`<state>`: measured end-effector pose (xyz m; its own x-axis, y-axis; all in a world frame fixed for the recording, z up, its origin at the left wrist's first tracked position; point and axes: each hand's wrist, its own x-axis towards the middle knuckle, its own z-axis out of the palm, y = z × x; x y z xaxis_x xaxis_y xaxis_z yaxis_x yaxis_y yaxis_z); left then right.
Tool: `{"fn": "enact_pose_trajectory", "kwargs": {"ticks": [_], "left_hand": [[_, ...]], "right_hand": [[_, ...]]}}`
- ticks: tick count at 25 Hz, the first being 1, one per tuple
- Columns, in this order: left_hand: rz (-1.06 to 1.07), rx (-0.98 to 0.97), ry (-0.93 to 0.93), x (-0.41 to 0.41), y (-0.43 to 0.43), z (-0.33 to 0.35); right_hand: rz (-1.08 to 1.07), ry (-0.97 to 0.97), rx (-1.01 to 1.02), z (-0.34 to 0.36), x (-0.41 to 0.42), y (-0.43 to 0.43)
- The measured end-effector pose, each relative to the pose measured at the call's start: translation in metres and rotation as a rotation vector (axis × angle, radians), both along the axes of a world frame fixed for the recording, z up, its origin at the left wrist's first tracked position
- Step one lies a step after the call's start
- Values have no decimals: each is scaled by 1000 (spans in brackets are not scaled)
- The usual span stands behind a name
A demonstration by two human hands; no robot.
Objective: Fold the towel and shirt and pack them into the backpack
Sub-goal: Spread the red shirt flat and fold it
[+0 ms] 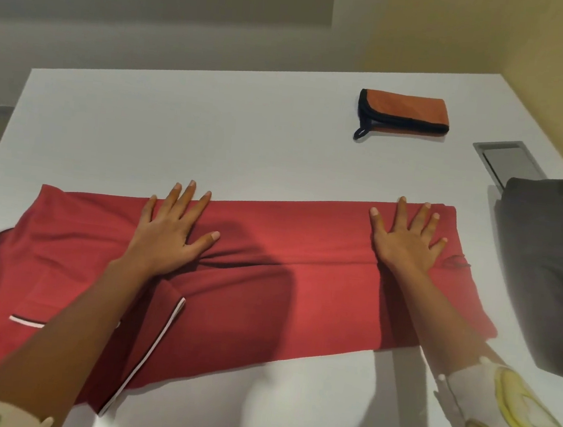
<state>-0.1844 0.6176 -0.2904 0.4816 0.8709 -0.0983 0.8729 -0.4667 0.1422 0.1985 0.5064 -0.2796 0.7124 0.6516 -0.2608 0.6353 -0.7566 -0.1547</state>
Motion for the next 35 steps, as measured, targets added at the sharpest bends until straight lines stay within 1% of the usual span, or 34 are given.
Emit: {"fn": "enact_pose_trajectory", "kwargs": {"ticks": [4,6,9,13,15,18,20,22,24,25,28,30,32,33,34,35], "left_hand": [[-9,-15,23,1,-1,2],[-11,-11,5,1,-1,7],[96,53,-80,-17,-5,9],[263,175,-89,-65,-16,4],[329,177,-67,-91,-18,4],[365,139,-32,-128,-17,7],[360,152,-1,-147,-18,8],[378,159,34,-158,-22,9],[424,142,64,-163,-25,10],[463,104,67,-165,-24,11],[564,-56,43,-170,-19,14],[561,-138,33,-170,-17,17],[556,-226,-9,-172,-13,20],[568,-247,-65,-173,-10,24],[582,-231,-140,-176,-6,26],[585,-165,-226,-178,-4,29]], "right_hand": [[-2,-20,-1,2,-4,-1],[-6,-37,-5,6,-9,1],[92,-92,51,14,-40,12],[360,-86,139,16,-130,38],[521,-38,178,18,-184,54],[849,51,193,25,-259,76],[1084,80,188,27,-301,90],[1213,131,147,24,-333,103],[1212,161,75,15,-349,111],[1195,145,48,8,-352,112],[1177,95,47,-4,-350,111],[1170,130,44,0,-351,110],[1151,192,103,14,-358,103],[1158,211,173,22,-363,94],[1175,233,248,30,-369,81],[1205,257,300,36,-375,66]]}}
